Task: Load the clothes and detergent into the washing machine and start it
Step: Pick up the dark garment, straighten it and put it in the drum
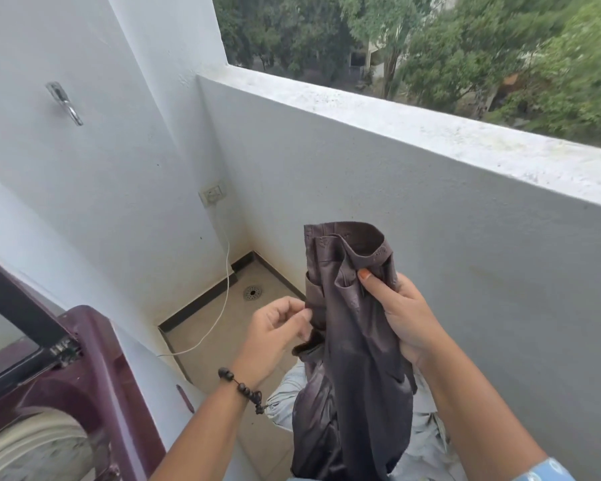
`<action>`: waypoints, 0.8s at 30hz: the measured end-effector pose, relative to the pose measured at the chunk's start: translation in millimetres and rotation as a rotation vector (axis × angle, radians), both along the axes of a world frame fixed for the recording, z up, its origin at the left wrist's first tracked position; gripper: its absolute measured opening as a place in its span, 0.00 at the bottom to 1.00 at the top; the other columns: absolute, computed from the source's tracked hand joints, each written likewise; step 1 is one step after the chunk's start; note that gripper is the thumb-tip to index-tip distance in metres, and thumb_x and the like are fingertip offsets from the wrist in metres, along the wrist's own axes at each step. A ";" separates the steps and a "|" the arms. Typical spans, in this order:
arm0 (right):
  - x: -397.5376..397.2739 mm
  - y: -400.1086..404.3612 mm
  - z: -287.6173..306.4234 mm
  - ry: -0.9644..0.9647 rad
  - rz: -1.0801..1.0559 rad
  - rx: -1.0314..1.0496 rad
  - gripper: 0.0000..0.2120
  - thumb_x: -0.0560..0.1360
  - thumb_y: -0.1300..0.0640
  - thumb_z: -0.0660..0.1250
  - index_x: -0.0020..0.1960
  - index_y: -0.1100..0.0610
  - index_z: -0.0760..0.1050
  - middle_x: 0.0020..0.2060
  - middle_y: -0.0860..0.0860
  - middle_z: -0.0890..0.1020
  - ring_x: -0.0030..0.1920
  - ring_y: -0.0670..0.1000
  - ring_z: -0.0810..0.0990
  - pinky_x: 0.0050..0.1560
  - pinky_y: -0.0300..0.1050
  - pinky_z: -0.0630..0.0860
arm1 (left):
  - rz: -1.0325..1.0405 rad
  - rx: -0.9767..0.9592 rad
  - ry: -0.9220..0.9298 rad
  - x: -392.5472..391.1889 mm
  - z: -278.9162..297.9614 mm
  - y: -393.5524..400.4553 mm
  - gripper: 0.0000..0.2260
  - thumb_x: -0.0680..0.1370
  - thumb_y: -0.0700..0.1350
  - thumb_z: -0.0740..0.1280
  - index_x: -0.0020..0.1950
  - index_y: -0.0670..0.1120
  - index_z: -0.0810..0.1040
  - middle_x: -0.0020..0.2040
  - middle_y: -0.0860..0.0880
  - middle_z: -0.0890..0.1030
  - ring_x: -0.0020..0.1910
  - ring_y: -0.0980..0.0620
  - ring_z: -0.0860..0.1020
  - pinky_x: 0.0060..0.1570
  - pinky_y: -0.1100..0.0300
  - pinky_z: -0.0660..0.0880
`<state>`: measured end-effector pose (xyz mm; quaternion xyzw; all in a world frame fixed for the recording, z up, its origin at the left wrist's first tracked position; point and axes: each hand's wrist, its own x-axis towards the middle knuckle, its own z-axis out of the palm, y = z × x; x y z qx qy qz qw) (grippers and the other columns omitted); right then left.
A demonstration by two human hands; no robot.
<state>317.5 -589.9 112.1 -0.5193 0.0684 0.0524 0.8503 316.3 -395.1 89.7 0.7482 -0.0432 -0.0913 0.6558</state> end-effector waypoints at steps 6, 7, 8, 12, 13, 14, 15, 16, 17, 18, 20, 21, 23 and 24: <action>7.3 -2.7 1.8 -0.089 -0.202 -0.234 0.03 0.79 0.62 0.66 0.50 0.59 0.79 0.43 0.56 0.83 0.44 0.53 0.79 0.44 0.45 0.77 | 0.201 -0.009 -0.170 -0.4 24.8 22.1 0.08 0.80 0.37 0.64 0.43 0.44 0.79 0.35 0.49 0.80 0.34 0.58 0.78 0.37 0.65 0.76; 7.8 -3.6 1.1 -0.092 -0.249 -0.341 0.03 0.79 0.62 0.66 0.49 0.57 0.78 0.43 0.55 0.82 0.44 0.52 0.78 0.43 0.43 0.75 | 0.226 -0.039 -0.183 1.7 27.4 28.8 0.08 0.81 0.38 0.63 0.44 0.45 0.78 0.37 0.49 0.80 0.35 0.57 0.77 0.38 0.63 0.76; 6.7 -4.2 1.8 -0.088 -0.298 -0.438 0.04 0.79 0.62 0.66 0.48 0.55 0.78 0.43 0.53 0.82 0.44 0.50 0.78 0.44 0.43 0.75 | 0.240 -0.068 -0.189 3.9 29.8 34.4 0.08 0.82 0.39 0.62 0.45 0.46 0.78 0.38 0.49 0.80 0.36 0.56 0.77 0.40 0.60 0.75; -15.2 12.6 25.7 -0.131 -0.300 -0.478 0.05 0.76 0.54 0.69 0.51 0.55 0.77 0.42 0.52 0.82 0.40 0.47 0.79 0.41 0.41 0.77 | 0.195 -0.161 -0.182 0.8 44.7 42.0 0.07 0.82 0.41 0.61 0.47 0.46 0.77 0.38 0.52 0.81 0.37 0.58 0.77 0.40 0.61 0.75; -21.9 20.9 31.2 -0.155 -0.197 -0.461 0.11 0.74 0.51 0.70 0.53 0.55 0.77 0.42 0.53 0.83 0.39 0.47 0.80 0.40 0.42 0.78 | 0.159 -0.163 -0.189 -1.5 48.7 40.0 0.07 0.81 0.41 0.61 0.47 0.45 0.78 0.39 0.51 0.82 0.38 0.58 0.78 0.40 0.63 0.76; -28.3 31.2 35.7 -0.181 -0.072 -0.473 0.17 0.70 0.48 0.72 0.57 0.53 0.76 0.43 0.52 0.83 0.40 0.46 0.82 0.41 0.42 0.78 | 0.117 -0.164 -0.197 -4.1 52.7 37.5 0.07 0.81 0.41 0.62 0.48 0.44 0.79 0.40 0.51 0.82 0.40 0.57 0.79 0.41 0.63 0.77; -33.4 42.8 38.1 -0.207 0.053 -0.512 0.23 0.68 0.46 0.74 0.60 0.49 0.75 0.46 0.49 0.84 0.44 0.46 0.83 0.43 0.42 0.80 | 0.073 -0.166 -0.206 -6.6 55.6 35.4 0.06 0.80 0.41 0.63 0.48 0.43 0.79 0.42 0.50 0.83 0.42 0.57 0.80 0.43 0.63 0.78; -37.3 54.5 38.5 -0.229 0.156 -0.553 0.26 0.67 0.46 0.76 0.63 0.46 0.74 0.49 0.46 0.84 0.49 0.44 0.84 0.47 0.42 0.80 | 0.032 -0.169 -0.211 -8.5 57.3 34.3 0.06 0.80 0.40 0.63 0.48 0.42 0.80 0.45 0.50 0.84 0.44 0.56 0.80 0.46 0.63 0.78; -39.7 64.6 36.5 -0.253 0.204 -0.595 0.27 0.68 0.49 0.77 0.64 0.44 0.73 0.52 0.42 0.84 0.53 0.43 0.83 0.51 0.42 0.80 | 0.002 -0.171 -0.210 -10.7 59.3 34.2 0.06 0.79 0.39 0.64 0.46 0.43 0.80 0.47 0.52 0.84 0.46 0.56 0.81 0.48 0.63 0.78; -40.9 72.1 33.6 -0.275 0.197 -0.611 0.25 0.70 0.53 0.77 0.64 0.43 0.73 0.53 0.41 0.83 0.55 0.42 0.82 0.55 0.42 0.80 | -0.012 -0.175 -0.202 -12.5 60.5 35.2 0.06 0.78 0.38 0.65 0.44 0.44 0.80 0.49 0.54 0.85 0.47 0.57 0.81 0.49 0.64 0.77; -38.7 78.5 29.3 -0.316 0.107 -0.614 0.17 0.74 0.59 0.73 0.59 0.46 0.77 0.52 0.43 0.85 0.55 0.44 0.82 0.57 0.47 0.79 | -0.018 -0.181 -0.190 -16.8 62.2 43.6 0.07 0.78 0.37 0.66 0.42 0.45 0.80 0.49 0.54 0.85 0.45 0.59 0.81 0.48 0.66 0.76; -36.3 78.1 28.1 -0.329 0.051 -0.618 0.11 0.76 0.61 0.71 0.56 0.49 0.80 0.49 0.47 0.86 0.52 0.46 0.83 0.55 0.49 0.80 | 0.002 -0.177 -0.186 -17.6 62.1 50.0 0.07 0.79 0.37 0.66 0.42 0.46 0.79 0.46 0.53 0.84 0.43 0.57 0.80 0.46 0.64 0.76; -33.1 71.3 32.2 -0.318 -0.058 -0.568 0.07 0.78 0.65 0.67 0.47 0.55 0.82 0.40 0.48 0.86 0.42 0.44 0.81 0.43 0.45 0.79 | 0.090 -0.166 -0.184 -15.4 61.5 65.8 0.07 0.80 0.40 0.65 0.44 0.46 0.79 0.41 0.48 0.81 0.40 0.52 0.77 0.43 0.59 0.75; -31.5 65.1 37.2 -0.299 -0.130 -0.525 0.09 0.78 0.67 0.66 0.44 0.56 0.81 0.35 0.46 0.84 0.37 0.42 0.79 0.38 0.40 0.77 | 0.160 -0.173 -0.182 -13.1 61.1 74.7 0.07 0.81 0.41 0.64 0.44 0.46 0.78 0.40 0.47 0.80 0.40 0.50 0.76 0.41 0.57 0.73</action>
